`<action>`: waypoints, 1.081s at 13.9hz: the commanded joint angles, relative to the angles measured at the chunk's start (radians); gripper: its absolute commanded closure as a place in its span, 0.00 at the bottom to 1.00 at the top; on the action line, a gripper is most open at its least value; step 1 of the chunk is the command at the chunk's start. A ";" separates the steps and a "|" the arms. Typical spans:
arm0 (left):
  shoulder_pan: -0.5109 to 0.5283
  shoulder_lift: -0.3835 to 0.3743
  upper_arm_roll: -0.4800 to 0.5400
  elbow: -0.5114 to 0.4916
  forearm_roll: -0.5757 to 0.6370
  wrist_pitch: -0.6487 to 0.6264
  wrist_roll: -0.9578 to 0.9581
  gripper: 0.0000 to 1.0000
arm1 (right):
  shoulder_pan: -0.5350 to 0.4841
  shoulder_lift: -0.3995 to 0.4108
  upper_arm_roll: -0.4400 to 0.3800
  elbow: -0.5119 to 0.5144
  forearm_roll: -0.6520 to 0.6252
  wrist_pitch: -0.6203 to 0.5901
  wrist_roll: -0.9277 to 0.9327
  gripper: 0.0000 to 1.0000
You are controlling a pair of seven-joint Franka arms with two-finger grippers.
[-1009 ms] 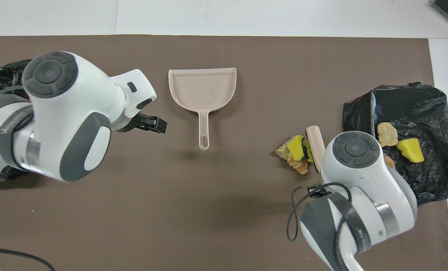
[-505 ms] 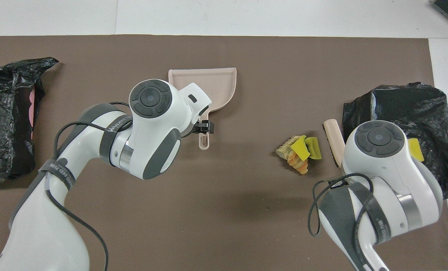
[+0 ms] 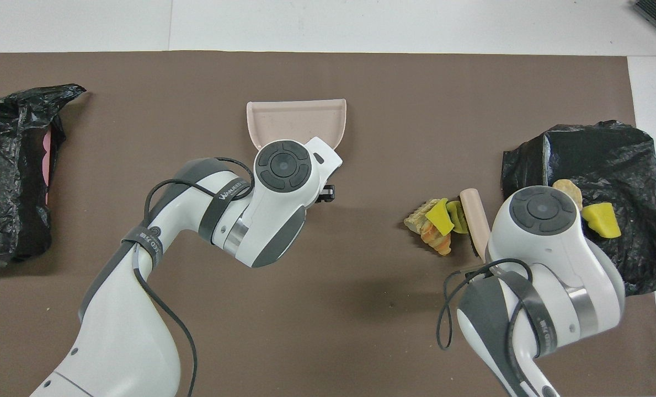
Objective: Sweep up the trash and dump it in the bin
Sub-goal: 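Bring the dustpan with the left gripper while the right gripper sweeps the paper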
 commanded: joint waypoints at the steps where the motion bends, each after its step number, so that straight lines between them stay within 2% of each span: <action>1: -0.002 0.030 0.010 0.066 0.022 -0.016 -0.011 0.50 | 0.029 -0.002 0.005 -0.032 0.039 0.021 0.055 1.00; 3: 0.001 0.033 0.011 0.066 0.023 -0.002 -0.008 0.80 | 0.114 -0.002 0.003 -0.021 0.074 0.019 0.120 1.00; 4: 0.005 0.033 0.011 0.066 0.023 0.006 -0.008 0.99 | 0.137 0.000 0.005 -0.015 0.082 0.022 0.164 1.00; 8: 0.042 0.024 0.011 0.065 0.022 0.024 0.063 1.00 | 0.150 0.012 0.003 0.026 0.090 -0.005 0.192 1.00; 11: 0.108 -0.026 0.010 0.056 0.011 -0.002 0.307 1.00 | 0.144 0.031 0.002 0.100 0.071 -0.050 0.195 1.00; 15: 0.165 -0.065 0.010 0.054 0.008 -0.074 0.719 1.00 | 0.124 0.035 0.002 0.103 0.073 -0.060 0.217 1.00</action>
